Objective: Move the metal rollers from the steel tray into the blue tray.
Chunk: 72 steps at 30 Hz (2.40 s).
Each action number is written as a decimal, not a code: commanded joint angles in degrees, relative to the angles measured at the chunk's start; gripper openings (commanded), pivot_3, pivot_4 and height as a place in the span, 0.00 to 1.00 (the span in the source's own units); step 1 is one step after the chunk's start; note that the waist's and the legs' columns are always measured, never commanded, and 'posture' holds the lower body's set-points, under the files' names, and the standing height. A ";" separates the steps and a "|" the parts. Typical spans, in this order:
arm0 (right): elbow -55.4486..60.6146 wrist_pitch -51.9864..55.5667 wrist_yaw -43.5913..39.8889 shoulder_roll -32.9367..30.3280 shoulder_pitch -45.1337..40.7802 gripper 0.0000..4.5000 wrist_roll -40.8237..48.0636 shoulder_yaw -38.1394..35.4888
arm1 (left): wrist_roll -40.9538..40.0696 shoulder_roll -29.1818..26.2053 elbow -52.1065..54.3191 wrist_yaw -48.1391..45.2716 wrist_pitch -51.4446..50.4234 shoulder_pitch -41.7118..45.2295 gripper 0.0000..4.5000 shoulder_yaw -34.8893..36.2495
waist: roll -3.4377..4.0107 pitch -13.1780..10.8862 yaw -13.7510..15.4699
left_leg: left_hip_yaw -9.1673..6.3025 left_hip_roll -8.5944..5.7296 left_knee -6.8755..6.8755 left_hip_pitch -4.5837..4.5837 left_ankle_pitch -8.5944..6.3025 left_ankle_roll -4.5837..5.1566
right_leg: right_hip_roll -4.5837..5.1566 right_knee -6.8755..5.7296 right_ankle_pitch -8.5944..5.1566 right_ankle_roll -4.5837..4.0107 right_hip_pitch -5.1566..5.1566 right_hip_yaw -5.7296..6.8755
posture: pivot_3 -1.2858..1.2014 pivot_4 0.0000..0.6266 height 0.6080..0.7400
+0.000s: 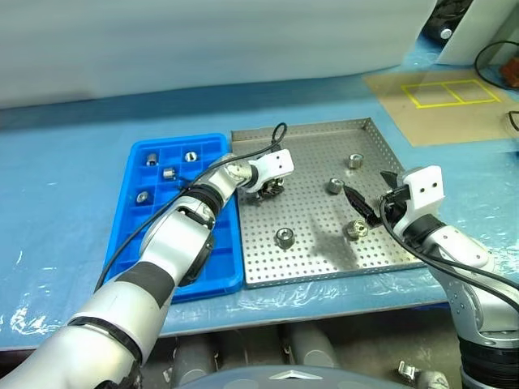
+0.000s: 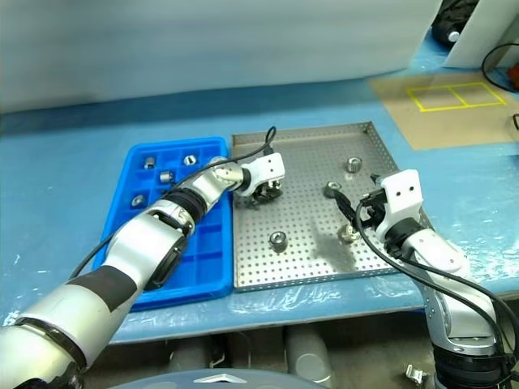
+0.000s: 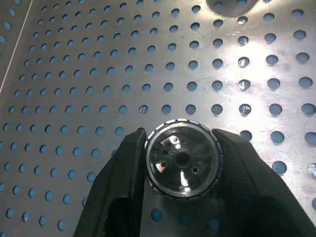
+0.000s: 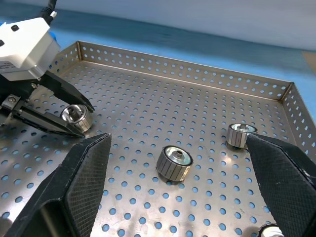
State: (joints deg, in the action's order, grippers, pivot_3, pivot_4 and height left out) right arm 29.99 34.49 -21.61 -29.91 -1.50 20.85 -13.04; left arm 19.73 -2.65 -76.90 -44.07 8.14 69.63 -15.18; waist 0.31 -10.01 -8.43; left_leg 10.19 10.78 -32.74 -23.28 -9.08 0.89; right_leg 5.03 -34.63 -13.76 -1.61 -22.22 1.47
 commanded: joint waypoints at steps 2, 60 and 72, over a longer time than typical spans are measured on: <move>-0.59 -1.92 -0.81 -0.05 -2.06 1.00 -0.54 0.96 | -5.93 -2.11 0.99 -8.79 2.67 0.83 0.38 5.51 | 0.01 -0.01 -0.28 | 0.00 -0.01 0.01 -0.23 0.04 0.08 | 0.01 -0.01 0.00 0.01 -0.22 0.01 | 0.30 0.24 1.00; -41.19 -13.64 -41.35 13.82 -40.22 1.00 -3.40 27.70 | -32.45 -42.91 92.22 -11.87 -27.07 -64.29 0.54 22.43 | 0.08 -0.18 17.34 | -0.10 0.97 0.73 -0.31 0.83 -1.41 | -0.73 -1.08 -0.21 -0.34 -1.22 0.19 | 0.63 0.24 1.00; -40.74 -14.34 -39.91 13.40 -39.28 1.00 -3.97 27.36 | -31.91 -42.12 90.09 -10.97 -24.57 -58.16 0.98 20.17 | 0.07 -0.17 17.24 | -0.09 0.95 0.71 -0.26 0.86 -1.47 | -0.74 -1.18 -0.19 -0.36 -1.21 0.16 | 0.60 0.24 1.00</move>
State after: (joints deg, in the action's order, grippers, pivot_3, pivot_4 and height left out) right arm -12.94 21.20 -61.58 -16.32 -40.70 16.63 15.84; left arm -11.28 -44.92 11.86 -55.41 -17.35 9.37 5.12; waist 0.38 -10.19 8.82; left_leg 10.11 11.73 -32.05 -23.54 -8.21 -0.59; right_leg 4.29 -35.82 -13.94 -1.98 -23.42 1.63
